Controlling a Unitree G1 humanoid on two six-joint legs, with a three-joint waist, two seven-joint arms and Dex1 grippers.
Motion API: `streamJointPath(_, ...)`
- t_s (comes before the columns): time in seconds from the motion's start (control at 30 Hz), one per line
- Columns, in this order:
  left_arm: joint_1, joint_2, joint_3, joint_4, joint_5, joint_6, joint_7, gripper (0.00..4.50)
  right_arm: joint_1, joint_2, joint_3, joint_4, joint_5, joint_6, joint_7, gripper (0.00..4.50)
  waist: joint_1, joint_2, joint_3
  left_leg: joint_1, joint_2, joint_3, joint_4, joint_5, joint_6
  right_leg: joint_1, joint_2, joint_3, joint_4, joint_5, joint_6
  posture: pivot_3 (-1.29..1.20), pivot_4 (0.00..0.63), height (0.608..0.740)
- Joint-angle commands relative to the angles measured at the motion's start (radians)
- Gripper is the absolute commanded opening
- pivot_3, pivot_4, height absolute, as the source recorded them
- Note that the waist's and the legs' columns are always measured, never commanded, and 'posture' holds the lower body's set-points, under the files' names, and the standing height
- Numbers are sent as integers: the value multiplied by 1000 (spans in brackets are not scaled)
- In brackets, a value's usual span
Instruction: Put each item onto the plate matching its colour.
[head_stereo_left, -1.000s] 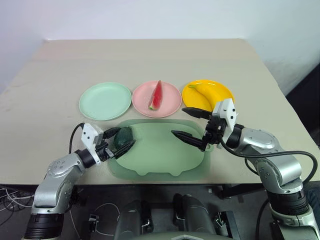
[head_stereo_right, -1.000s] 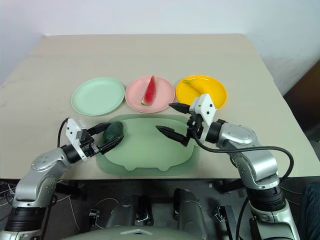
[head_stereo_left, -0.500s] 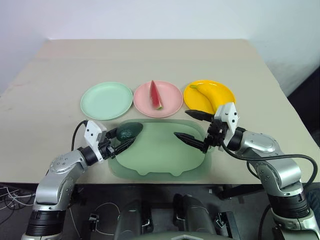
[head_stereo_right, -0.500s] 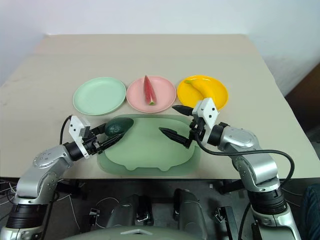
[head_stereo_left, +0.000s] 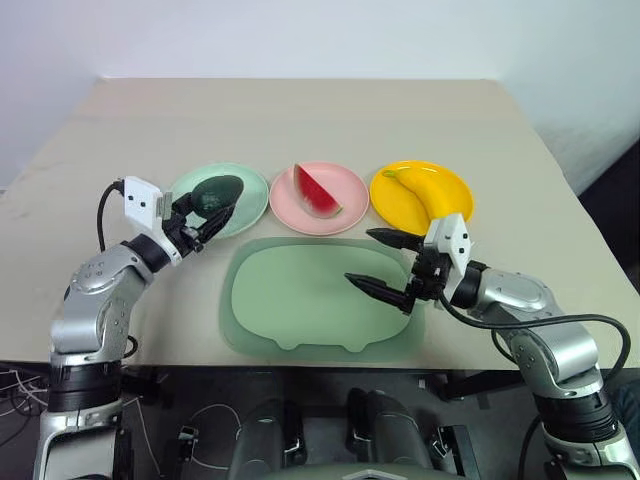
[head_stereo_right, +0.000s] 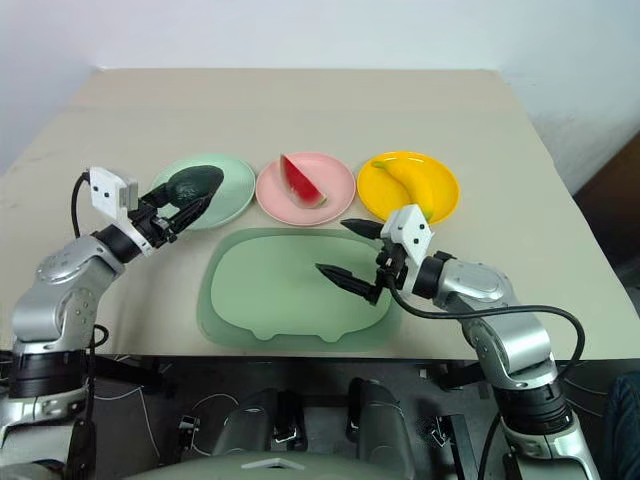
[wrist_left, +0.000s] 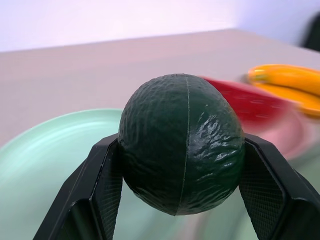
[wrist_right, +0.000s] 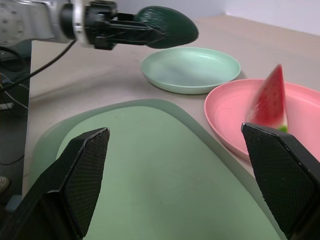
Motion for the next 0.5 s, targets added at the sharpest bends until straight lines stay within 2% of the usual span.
streamJointPath(0.03,-79,25,-38,116,78,-17,16,2882,-3,11,1,-37,7,-16,-13,4500,0,0,0,0,0,0,0,0,0,0,0,0,1,0,0,0,150,696)
streamJointPath(0.2,-218,-2,-76,339,150,-74,33,2882,-13,21,24,-35,-7,-19,-33,4500,0,-1,0,0,0,0,1,0,0,0,0,0,1,0,0,0,150,696)
streamJointPath(0.37,-299,-23,-85,458,164,-78,14,2882,-24,19,38,-35,-11,-17,-44,4500,-1,-1,0,0,0,0,1,0,0,0,0,0,1,0,0,0,150,696)
streamJointPath(0.5,-304,-20,-74,447,149,-64,-8,4226,-49,20,38,-45,-4,5,-60,4500,-6,-1,0,0,0,0,3,0,0,-1,0,0,4,0,1,0,150,696)
